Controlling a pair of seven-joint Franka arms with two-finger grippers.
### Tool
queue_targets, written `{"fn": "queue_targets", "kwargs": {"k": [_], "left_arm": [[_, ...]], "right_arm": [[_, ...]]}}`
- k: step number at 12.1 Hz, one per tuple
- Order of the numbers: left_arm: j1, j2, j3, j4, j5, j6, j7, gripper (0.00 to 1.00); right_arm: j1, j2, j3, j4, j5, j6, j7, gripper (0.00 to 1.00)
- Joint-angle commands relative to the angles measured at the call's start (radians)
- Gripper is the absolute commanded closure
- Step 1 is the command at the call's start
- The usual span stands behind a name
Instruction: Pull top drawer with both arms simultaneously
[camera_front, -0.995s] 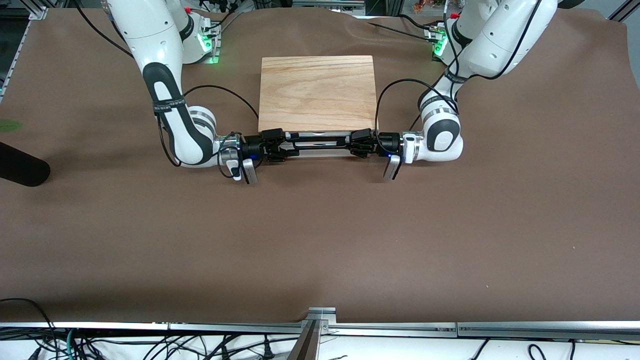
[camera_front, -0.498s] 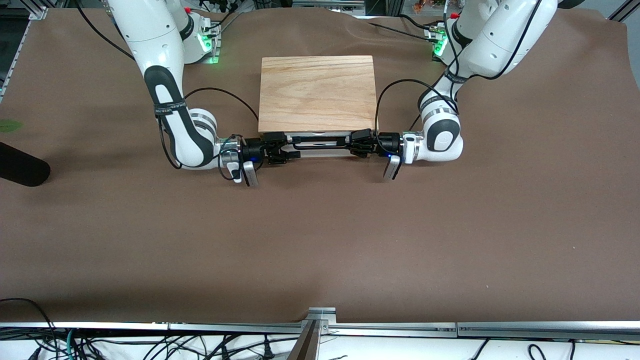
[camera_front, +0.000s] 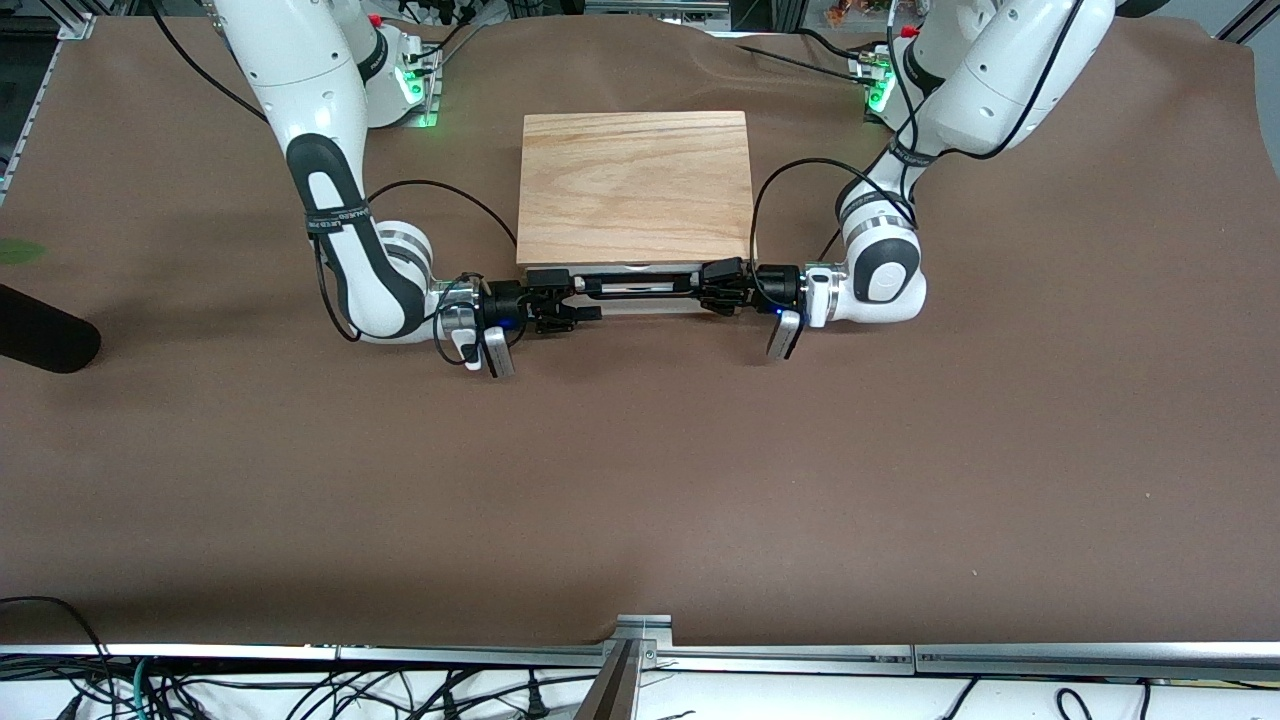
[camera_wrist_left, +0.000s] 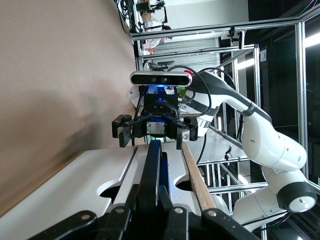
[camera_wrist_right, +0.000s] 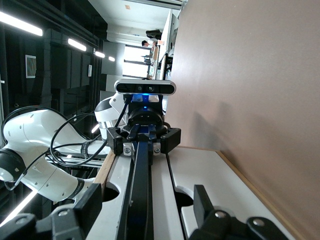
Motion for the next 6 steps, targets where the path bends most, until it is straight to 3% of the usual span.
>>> {"fn": "queue_targets", "kwargs": {"k": [1, 6], "left_arm": [[0.0, -0.014, -0.013, -0.04, 0.001, -0.008, 0.032, 1.0], [0.0, -0.013, -0.013, -0.04, 0.001, -0.008, 0.042, 1.0]], "right_arm": [[0.003, 0.008, 0.0, 0.005, 0.011, -0.002, -0.01, 0.28], [0.005, 0.0, 0.0, -0.001, 0.005, -0.01, -0.015, 0.3]]}}
